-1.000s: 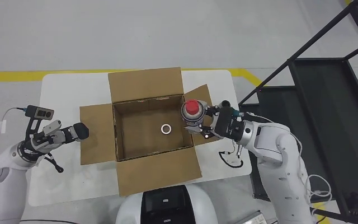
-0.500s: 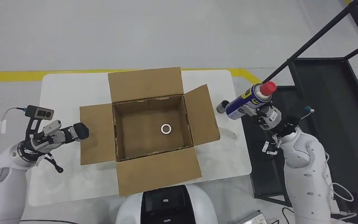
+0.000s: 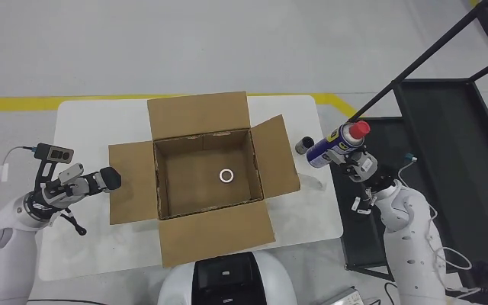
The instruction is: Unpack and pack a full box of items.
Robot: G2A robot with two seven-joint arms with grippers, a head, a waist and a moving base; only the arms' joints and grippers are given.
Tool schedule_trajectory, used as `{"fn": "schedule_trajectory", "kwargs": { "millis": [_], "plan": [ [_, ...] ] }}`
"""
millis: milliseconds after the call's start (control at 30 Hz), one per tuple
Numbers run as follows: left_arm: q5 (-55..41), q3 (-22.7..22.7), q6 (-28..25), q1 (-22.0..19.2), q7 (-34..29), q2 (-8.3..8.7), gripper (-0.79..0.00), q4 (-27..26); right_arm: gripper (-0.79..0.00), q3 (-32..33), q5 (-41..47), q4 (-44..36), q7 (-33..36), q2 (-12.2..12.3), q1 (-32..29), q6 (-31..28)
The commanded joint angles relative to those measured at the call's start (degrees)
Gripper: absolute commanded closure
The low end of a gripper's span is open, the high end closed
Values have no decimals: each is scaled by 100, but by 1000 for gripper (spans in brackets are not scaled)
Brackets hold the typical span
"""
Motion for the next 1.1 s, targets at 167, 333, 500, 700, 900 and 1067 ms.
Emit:
{"fn": "schedule_trajectory", "kwargs": {
  "millis": [167, 333, 500, 700, 900, 1067],
  "plan": [
    [0, 0, 0, 0, 0, 0, -785, 0, 0, 95, -1, 118, 90, 12, -75, 481],
    [0, 0, 0, 0, 0, 0, -785, 0, 0, -33, -310, 1012, -178, 27, 118, 685],
    [0, 0, 0, 0, 0, 0, -785, 0, 0, -361, -736, 2012, -723, 19, 437, 871],
    [0, 0, 0, 0, 0, 0, -785, 0, 0, -848, -1281, 3451, -1651, -15, 1186, 1359],
    [0, 0, 0, 0, 0, 0, -785, 0, 0, -1197, -1926, 4593, -2399, -11, 1800, 1945],
    [0, 0, 0, 0, 0, 0, -785, 0, 0, -1382, -2169, 5302, -2697, -1, 2172, 2213]
  ]
}}
